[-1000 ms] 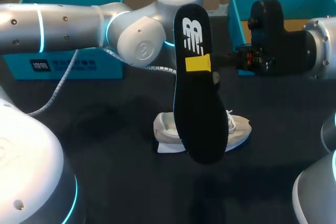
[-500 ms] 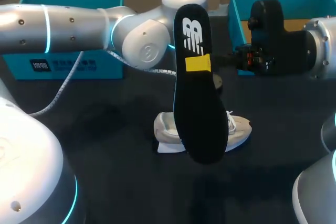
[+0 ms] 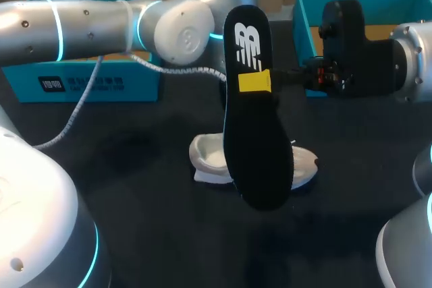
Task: Take the shoe out of the shoebox, open the shoe tongue, remove and reinsert the insole, then place the shoe into the shoebox
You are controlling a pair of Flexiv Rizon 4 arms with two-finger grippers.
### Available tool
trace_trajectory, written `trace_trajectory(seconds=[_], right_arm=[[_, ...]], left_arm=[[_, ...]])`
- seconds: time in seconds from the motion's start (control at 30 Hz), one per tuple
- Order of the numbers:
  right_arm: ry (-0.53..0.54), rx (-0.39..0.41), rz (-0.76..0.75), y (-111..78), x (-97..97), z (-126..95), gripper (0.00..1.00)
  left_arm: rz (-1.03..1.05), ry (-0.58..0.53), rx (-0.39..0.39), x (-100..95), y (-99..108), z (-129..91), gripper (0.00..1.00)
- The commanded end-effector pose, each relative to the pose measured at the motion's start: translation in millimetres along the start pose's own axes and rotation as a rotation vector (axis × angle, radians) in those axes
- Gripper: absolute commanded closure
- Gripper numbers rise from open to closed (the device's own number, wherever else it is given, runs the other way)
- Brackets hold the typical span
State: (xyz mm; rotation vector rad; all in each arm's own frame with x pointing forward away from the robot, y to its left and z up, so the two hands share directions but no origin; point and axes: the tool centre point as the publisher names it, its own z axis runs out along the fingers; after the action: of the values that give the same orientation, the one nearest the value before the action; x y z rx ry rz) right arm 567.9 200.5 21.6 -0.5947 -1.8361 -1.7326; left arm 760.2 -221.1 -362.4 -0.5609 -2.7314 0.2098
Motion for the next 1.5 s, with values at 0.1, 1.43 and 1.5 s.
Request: trace_trajectory(seconds=[0.1, 1.43, 1.5], right_arm=[[-0.011, -0.011, 0.0, -0.9, 7.3, 7.9, 1.0], [-0.011, -0.011, 0.0, -0.9, 7.3, 7.9, 1.0], [-0.011, -0.011, 0.0, -0.9, 7.3, 7.9, 1.0]], left_arm=[[0.287, 0.24, -0.061, -1.0, -8.5, -10.8, 1.0], [0.883, 0.431, -0.413, 2.4, -5.7, -39.1, 1.0], [0.894, 0.434, -0.425, 0.4, -5.0, -39.3, 1.0]])
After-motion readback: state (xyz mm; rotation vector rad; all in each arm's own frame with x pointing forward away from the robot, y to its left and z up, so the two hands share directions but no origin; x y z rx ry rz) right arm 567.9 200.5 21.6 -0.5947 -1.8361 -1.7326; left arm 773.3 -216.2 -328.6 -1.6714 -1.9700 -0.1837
